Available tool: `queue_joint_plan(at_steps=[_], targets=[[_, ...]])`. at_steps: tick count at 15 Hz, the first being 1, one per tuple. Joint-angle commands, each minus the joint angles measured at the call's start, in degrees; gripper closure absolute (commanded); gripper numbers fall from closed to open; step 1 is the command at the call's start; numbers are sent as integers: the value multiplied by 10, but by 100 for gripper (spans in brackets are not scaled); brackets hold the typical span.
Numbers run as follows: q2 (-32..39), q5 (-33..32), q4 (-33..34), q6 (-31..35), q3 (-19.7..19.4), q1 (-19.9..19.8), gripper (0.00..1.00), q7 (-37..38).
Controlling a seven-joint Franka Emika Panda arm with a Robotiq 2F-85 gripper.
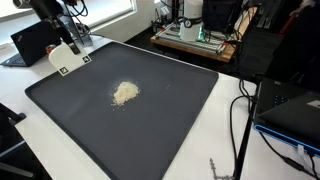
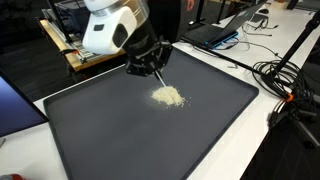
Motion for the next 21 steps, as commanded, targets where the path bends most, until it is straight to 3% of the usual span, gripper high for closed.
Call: queue_joint_plan(at_steps=[1, 9, 14, 15, 21], targets=[[-85, 34, -128, 62, -5, -8, 99, -50], [-237, 84, -341, 171, -16, 11, 99, -108], [-297, 101, -482, 350, -28, 43, 99, -107], [-260, 79, -414, 294, -32, 43, 99, -94], [-261, 78, -423, 306, -37, 51, 96, -93]])
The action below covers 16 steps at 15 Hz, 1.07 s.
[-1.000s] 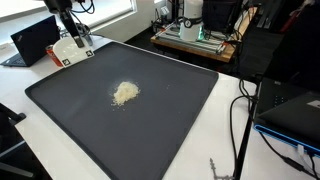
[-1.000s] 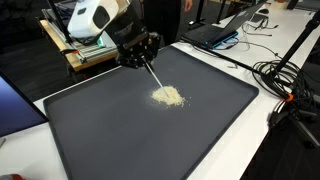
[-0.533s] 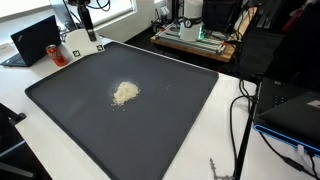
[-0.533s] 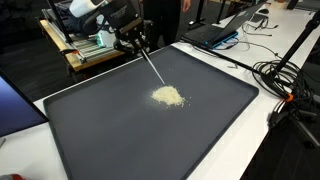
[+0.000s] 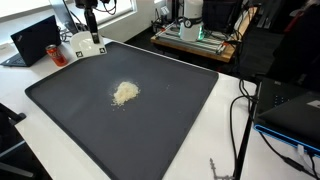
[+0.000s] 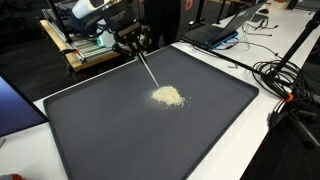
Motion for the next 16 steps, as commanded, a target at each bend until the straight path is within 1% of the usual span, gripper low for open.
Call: queue_joint_plan(at_steps=[1, 4, 7, 9, 12, 15, 16], targets=[[0, 2, 1, -2, -14, 13, 99, -1], [23, 43, 12, -18, -16, 1, 99, -20], [45, 109, 11, -31, -20, -17, 99, -53], [60, 159, 10, -36, -23, -29, 99, -83], [80, 222, 9, -65, -27, -46, 99, -138], [93, 256, 4, -92, -39, -57, 99, -178], [93, 270, -3, -92, -42, -58, 99, -192]])
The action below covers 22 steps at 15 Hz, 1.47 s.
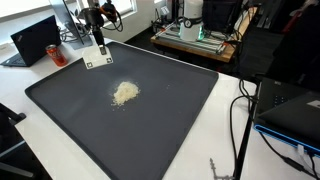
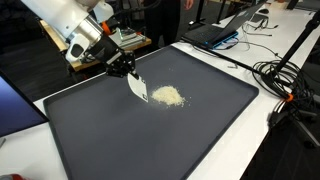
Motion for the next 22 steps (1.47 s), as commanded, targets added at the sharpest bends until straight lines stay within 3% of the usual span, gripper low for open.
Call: queue_joint_plan(at_steps=[1, 8, 15, 18, 22], targets=[[6, 59, -9, -16, -12, -10, 99, -62], [-87, 88, -125, 99, -13, 45, 99, -173], [-203, 59, -234, 224, 16, 126, 99, -160], [-235, 12, -272, 280, 37, 153, 99, -134], [-245, -145, -305, 331, 76, 164, 99, -16]])
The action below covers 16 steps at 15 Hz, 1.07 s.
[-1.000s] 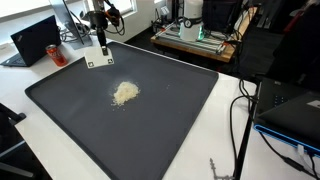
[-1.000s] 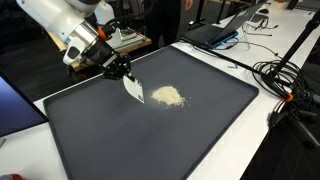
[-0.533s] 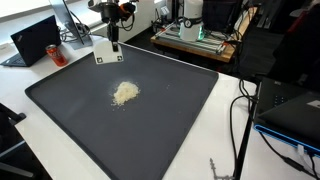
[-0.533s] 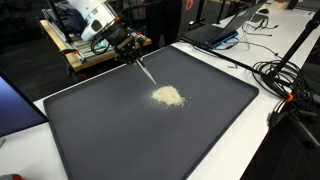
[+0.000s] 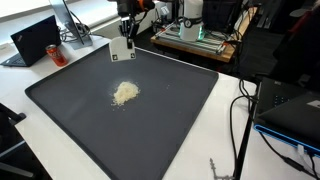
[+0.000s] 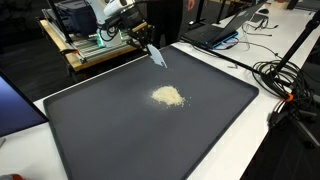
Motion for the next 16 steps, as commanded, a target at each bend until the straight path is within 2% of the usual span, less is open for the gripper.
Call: queue_joint_plan(at_steps=[1, 2, 4, 6, 7, 9, 10, 11, 14, 16], targets=[[-18, -154, -32, 32, 14, 16, 99, 128], [-12, -201, -28, 25, 43, -11, 99, 164], [2, -298, -13, 10, 69, -38, 99, 229], [4, -393, -10, 4, 117, -90, 99, 273], [-11, -441, -10, -16, 144, -121, 99, 294], [-42, -537, 15, -85, 183, -148, 99, 356], [-36, -585, 43, -117, 189, -138, 99, 394], [-27, -633, 68, -143, 131, -65, 99, 428], [-13, -673, 126, -223, 129, -9, 99, 456], [0, -700, 142, -239, 125, 23, 99, 470]])
